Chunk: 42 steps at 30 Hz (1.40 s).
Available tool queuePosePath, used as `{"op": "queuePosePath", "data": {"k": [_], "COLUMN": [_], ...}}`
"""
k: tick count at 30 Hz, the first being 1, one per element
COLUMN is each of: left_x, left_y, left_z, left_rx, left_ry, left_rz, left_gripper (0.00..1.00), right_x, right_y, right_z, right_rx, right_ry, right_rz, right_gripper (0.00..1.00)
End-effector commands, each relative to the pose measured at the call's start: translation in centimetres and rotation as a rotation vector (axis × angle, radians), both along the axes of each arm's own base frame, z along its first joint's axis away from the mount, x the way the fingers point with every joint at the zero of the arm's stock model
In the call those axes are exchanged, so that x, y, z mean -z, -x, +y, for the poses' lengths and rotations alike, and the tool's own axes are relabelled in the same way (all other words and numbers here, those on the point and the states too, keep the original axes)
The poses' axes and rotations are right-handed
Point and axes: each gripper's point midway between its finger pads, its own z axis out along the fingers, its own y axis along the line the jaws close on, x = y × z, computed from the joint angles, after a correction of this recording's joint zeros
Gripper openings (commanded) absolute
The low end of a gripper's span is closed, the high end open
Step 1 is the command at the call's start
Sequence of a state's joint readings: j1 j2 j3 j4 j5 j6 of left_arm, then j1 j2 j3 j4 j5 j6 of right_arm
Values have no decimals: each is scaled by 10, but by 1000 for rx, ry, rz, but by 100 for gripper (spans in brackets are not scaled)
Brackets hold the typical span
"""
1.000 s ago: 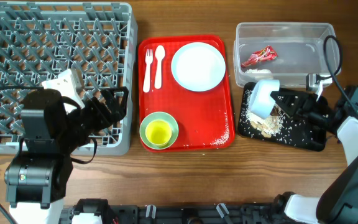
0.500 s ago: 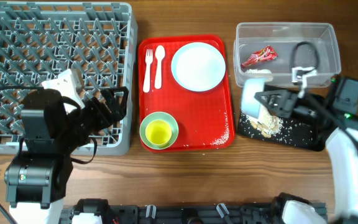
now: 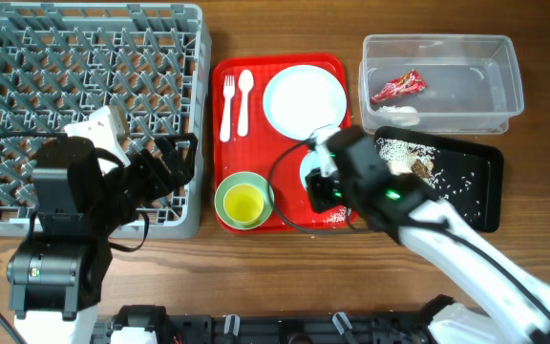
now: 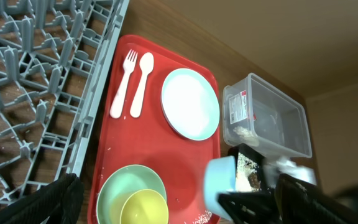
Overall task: Sort waste into correct bins and load items into the dishwasher rack
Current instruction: 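Return the empty blue bowl to the red tray with the right gripper, then grasp the yellow cup from the green bowl with the right gripper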
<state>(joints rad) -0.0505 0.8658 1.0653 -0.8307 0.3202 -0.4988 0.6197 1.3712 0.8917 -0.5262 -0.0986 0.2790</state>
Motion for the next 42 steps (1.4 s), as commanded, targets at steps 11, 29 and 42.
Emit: {"op": "queuePosePath", "data": {"k": [11, 29, 42], "left_x": [-1, -37, 5], "left_y": [6, 38, 62], "left_z": [-3, 0, 31], "left_rx": [28, 22, -113], "left_ry": [-1, -6, -134], "left_rz": [13, -24, 181], "left_gripper": [100, 100, 100], "right_x": [-69, 26, 2], "right_y": [8, 18, -2], "right_z": [64, 88, 82], "right_rx": [-164, -121, -60], "right_ry": [-283, -34, -86], "right_rz": [126, 371, 332], "right_gripper": [67, 36, 4]}}
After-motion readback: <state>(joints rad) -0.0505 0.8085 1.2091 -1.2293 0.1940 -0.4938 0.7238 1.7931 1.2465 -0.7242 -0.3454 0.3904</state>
